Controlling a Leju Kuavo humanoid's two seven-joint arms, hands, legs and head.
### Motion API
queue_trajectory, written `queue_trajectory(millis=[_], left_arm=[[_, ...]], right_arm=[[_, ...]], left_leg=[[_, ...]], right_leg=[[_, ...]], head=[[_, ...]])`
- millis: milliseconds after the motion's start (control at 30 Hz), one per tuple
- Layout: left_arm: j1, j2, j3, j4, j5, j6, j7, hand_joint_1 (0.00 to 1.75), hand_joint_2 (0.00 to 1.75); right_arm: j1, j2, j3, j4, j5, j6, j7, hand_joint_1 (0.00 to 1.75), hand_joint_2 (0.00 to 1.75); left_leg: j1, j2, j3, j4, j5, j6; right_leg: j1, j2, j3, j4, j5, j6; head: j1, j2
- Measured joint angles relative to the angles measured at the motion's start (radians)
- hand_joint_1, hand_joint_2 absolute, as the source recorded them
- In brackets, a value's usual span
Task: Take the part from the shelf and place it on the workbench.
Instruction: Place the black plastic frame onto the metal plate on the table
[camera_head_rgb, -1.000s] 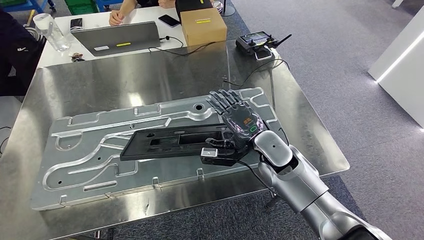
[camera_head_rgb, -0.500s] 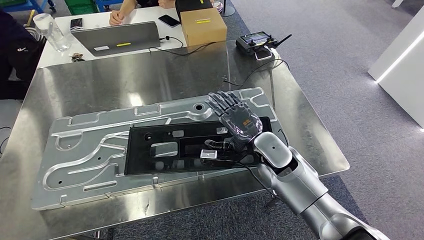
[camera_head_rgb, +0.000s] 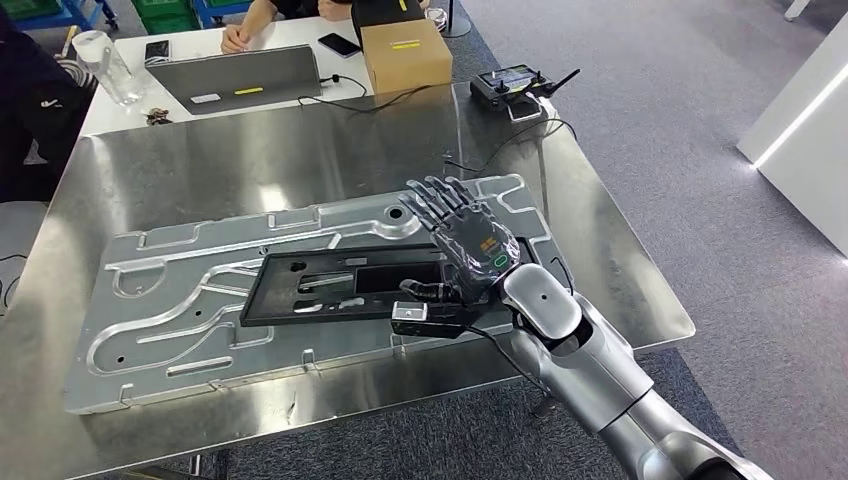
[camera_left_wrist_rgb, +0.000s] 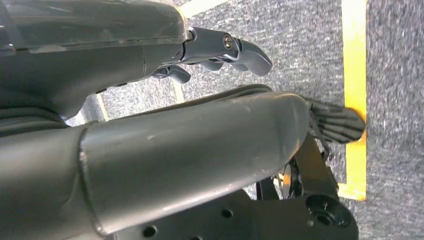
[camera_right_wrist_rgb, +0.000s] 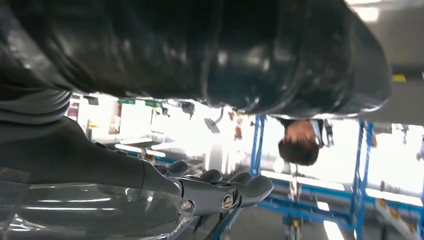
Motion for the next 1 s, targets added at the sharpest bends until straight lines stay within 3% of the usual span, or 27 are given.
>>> queue_trajectory(millis=[100, 167, 200, 267, 300, 333, 367, 400, 433, 500, 567, 633, 667, 733, 800, 833, 867, 900, 933, 1000], left_arm=[[0.001, 0.000, 0.000, 0.000, 0.000, 0.001, 0.000, 0.00, 0.00], [0.002, 0.000, 0.001, 0.000, -0.001, 0.001, 0.000, 0.00, 0.00], [0.002, -0.001, 0.001, 0.000, -0.001, 0.001, 0.000, 0.00, 0.00], [0.002, -0.002, 0.001, 0.000, -0.002, 0.001, 0.001, 0.00, 0.00], [0.001, -0.002, 0.001, 0.000, -0.002, 0.001, 0.001, 0.00, 0.00], [0.001, -0.002, 0.001, 0.000, -0.003, 0.002, 0.001, 0.00, 0.00], [0.001, -0.002, 0.001, 0.000, -0.003, 0.002, 0.001, 0.00, 0.00], [0.001, -0.002, 0.001, 0.000, -0.003, 0.002, 0.001, 0.00, 0.00], [0.000, -0.001, 0.001, 0.000, -0.003, 0.002, 0.001, 0.00, 0.00], [-0.002, 0.000, 0.001, 0.000, -0.004, 0.003, 0.001, 0.00, 0.00], [-0.003, 0.001, 0.001, 0.000, -0.004, 0.002, 0.000, 0.00, 0.00], [-0.004, 0.001, 0.001, 0.000, -0.004, 0.002, 0.000, 0.00, 0.00], [-0.004, 0.000, 0.001, 0.000, -0.004, 0.002, 0.000, 0.00, 0.00], [-0.004, 0.000, 0.001, 0.000, -0.004, 0.002, 0.000, 0.00, 0.00], [-0.004, 0.000, 0.001, 0.000, -0.005, 0.003, 0.000, 0.00, 0.00], [-0.004, 0.000, 0.001, 0.000, -0.006, 0.003, 0.000, 0.00, 0.00], [-0.004, 0.000, 0.001, 0.000, -0.007, 0.003, 0.000, 0.00, 0.00], [-0.004, 0.000, 0.001, 0.000, -0.008, 0.003, 0.000, 0.00, 0.00], [-0.004, 0.000, 0.001, 0.000, -0.009, 0.003, 0.000, 0.00, 0.00], [-0.005, -0.001, 0.001, 0.000, -0.010, 0.003, 0.000, 0.00, 0.00]], right_arm=[[0.001, -0.001, 0.000, -0.025, 0.000, -0.001, 0.000, 0.00, 0.00], [0.001, -0.001, 0.000, -0.038, 0.000, -0.001, 0.000, 0.00, 0.00], [0.001, -0.001, 0.000, -0.044, 0.001, -0.001, 0.000, 0.00, 0.00], [0.002, 0.000, 0.000, -0.052, 0.001, -0.001, 0.000, 0.00, 0.00], [0.003, 0.000, 0.000, -0.054, 0.001, -0.001, 0.000, 0.00, 0.00], [0.005, 0.000, 0.000, -0.055, 0.001, -0.001, 0.000, 0.00, 0.00], [0.006, 0.000, 0.000, -0.055, 0.001, -0.001, 0.000, 0.00, 0.00], [0.007, 0.000, 0.000, -0.056, 0.001, -0.001, 0.000, 0.00, 0.00], [0.008, 0.000, 0.000, -0.057, 0.001, -0.001, 0.000, 0.00, 0.00], [0.007, -0.001, 0.000, -0.064, 0.001, -0.001, 0.000, 0.00, 0.00], [0.007, -0.001, 0.000, -0.070, 0.001, -0.001, 0.000, 0.00, 0.00], [0.006, -0.001, 0.000, -0.074, 0.001, -0.001, 0.000, 0.00, 0.00], [0.006, -0.002, 0.000, -0.075, 0.001, -0.001, 0.000, 0.00, 0.00], [0.006, -0.004, 0.000, -0.077, 0.000, -0.001, 0.000, 0.00, 0.00], [0.008, -0.006, 0.000, -0.077, 0.000, -0.001, 0.000, 0.00, 0.00], [0.010, -0.007, 0.000, -0.077, 0.000, 0.000, 0.000, 0.00, 0.00], [0.012, -0.008, 0.000, -0.077, 0.000, 0.000, 0.000, 0.00, 0.00], [0.013, -0.008, 0.000, -0.077, 0.000, 0.000, 0.000, 0.00, 0.00], [0.013, -0.009, 0.000, -0.078, 0.000, 0.000, 0.000, 0.00, 0.00], [0.012, -0.009, 0.000, -0.081, 0.000, -0.001, 0.000, 0.00, 0.00]], left_leg=[[0.000, -0.003, -0.010, 0.004, 0.013, -0.024], [0.005, -0.003, -0.022, 0.021, -0.009, -0.038], [0.007, -0.002, -0.034, 0.053, -0.041, -0.042], [0.009, -0.001, -0.073, 0.168, -0.133, -0.050], [0.009, -0.001, -0.088, 0.229, -0.167, -0.052], [0.009, -0.001, -0.092, 0.269, -0.182, -0.052], [0.009, -0.001, -0.078, 0.275, -0.175, -0.051], [0.008, -0.001, -0.045, 0.244, -0.153, -0.048], [0.007, -0.002, 0.003, 0.184, -0.128, -0.043], [0.001, -0.002, 0.096, 0.048, -0.108, -0.032], [-0.006, -0.003, 0.128, -0.014, -0.111, -0.024], [-0.007, -0.002, 0.121, -0.024, -0.093, -0.014], [-0.005, 0.001, 0.116, -0.029, -0.081, -0.006], [0.000, 0.008, 0.097, -0.037, -0.054, 0.009], [-0.002, 0.011, 0.067, -0.035, -0.032, 0.015], [-0.002, 0.011, 0.051, -0.033, -0.022, 0.015], [-0.003, 0.011, 0.035, -0.029, -0.012, 0.014], [-0.003, 0.011, 0.020, -0.025, -0.004, 0.012], [-0.003, 0.011, 0.005, -0.020, 0.004, 0.010], [-0.004, 0.010, -0.017, -0.008, 0.017, 0.002]], right_leg=[[0.007, 0.004, -0.002, -0.021, 0.010, -0.020], [0.006, 0.001, -0.013, -0.025, 0.024, -0.039], [0.005, 0.000, -0.020, -0.028, 0.032, -0.048], [0.007, -0.002, -0.041, -0.028, 0.049, -0.058], [0.009, -0.003, -0.053, -0.028, 0.058, -0.059], [0.011, -0.003, -0.065, -0.027, 0.066, -0.060], [0.013, -0.003, -0.077, -0.025, 0.074, -0.060], [0.014, -0.003, -0.088, -0.023, 0.082, -0.058], [0.014, -0.003, -0.097, -0.021, 0.089, -0.057], [0.015, -0.002, -0.109, -0.019, 0.102, -0.049], [0.014, -0.003, -0.111, -0.022, 0.116, -0.036], [0.013, -0.003, -0.112, -0.028, 0.128, -0.023], [0.013, -0.002, -0.117, -0.022, 0.116, -0.017], [0.012, -0.002, -0.143, 0.047, 0.039, -0.010], [0.012, -0.002, -0.177, 0.171, -0.053, -0.004], [0.012, -0.002, -0.184, 0.220, -0.071, -0.001], [0.012, -0.002, -0.176, 0.242, -0.066, 0.000], [0.012, -0.002, -0.152, 0.229, -0.045, -0.001], [0.013, -0.002, -0.110, 0.183, -0.019, -0.003], [0.016, -0.002, -0.008, 0.045, -0.006, -0.013]], head=[[-0.001, 0.000], [-0.001, 0.000], [-0.001, 0.000], [-0.002, 0.000], [-0.002, 0.000], [-0.002, 0.000], [-0.002, 0.000], [-0.002, 0.000], [-0.002, 0.000], [-0.001, 0.000], [-0.001, 0.000], [-0.001, 0.000], [0.000, 0.000], [0.000, 0.000], [0.000, 0.000], [0.000, 0.000], [0.000, 0.000], [0.000, 0.000], [0.000, 0.000], [-0.001, 0.000]])
